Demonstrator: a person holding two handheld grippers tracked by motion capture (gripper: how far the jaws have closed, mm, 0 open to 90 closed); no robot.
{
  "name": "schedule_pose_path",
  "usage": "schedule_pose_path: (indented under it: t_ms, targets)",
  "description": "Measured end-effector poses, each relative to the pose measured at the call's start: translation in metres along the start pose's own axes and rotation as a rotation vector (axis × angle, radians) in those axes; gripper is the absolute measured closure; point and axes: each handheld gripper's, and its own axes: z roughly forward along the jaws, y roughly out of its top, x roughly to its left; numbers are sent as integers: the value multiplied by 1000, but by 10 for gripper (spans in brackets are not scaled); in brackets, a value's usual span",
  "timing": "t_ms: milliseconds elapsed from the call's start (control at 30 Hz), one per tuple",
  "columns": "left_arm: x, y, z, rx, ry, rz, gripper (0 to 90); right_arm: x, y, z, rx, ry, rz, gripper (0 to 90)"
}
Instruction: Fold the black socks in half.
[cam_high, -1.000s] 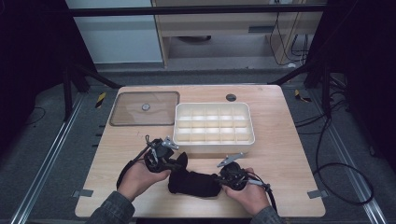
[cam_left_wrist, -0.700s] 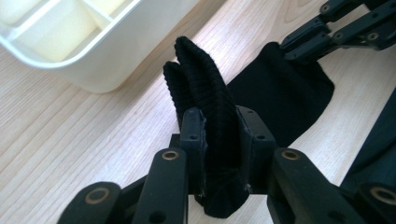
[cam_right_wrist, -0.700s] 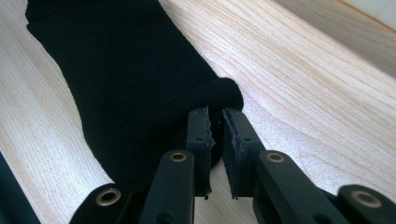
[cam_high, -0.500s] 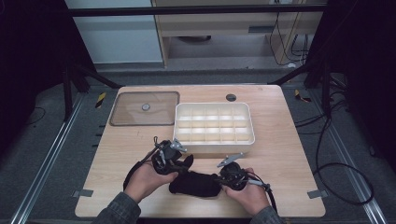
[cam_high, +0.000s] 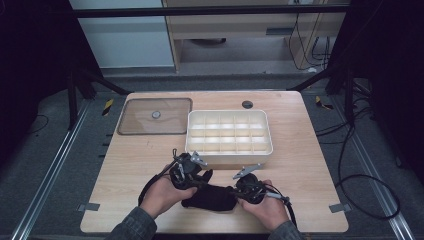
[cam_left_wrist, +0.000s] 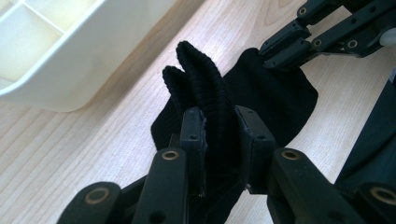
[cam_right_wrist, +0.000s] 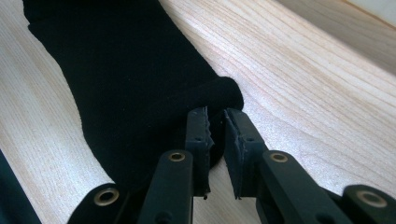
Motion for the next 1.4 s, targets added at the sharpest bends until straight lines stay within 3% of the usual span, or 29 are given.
schedule_pose_path:
  t_ms: [333, 667, 1067, 1400]
  targets:
    - [-8, 4, 7, 6, -14, 11, 743, -1, 0, 0, 4, 6, 3, 795]
    - [-14, 10, 0, -15, -20, 27, 771, -1, 1, 0, 7, 6, 4, 795]
    - [-33, 14, -4, -46, -57, 52, 772, -4, 0, 0, 2, 17, 17, 787]
    - [-42, 13, 14, -20, -69, 68, 772, -5, 0, 0, 0, 22, 23, 785]
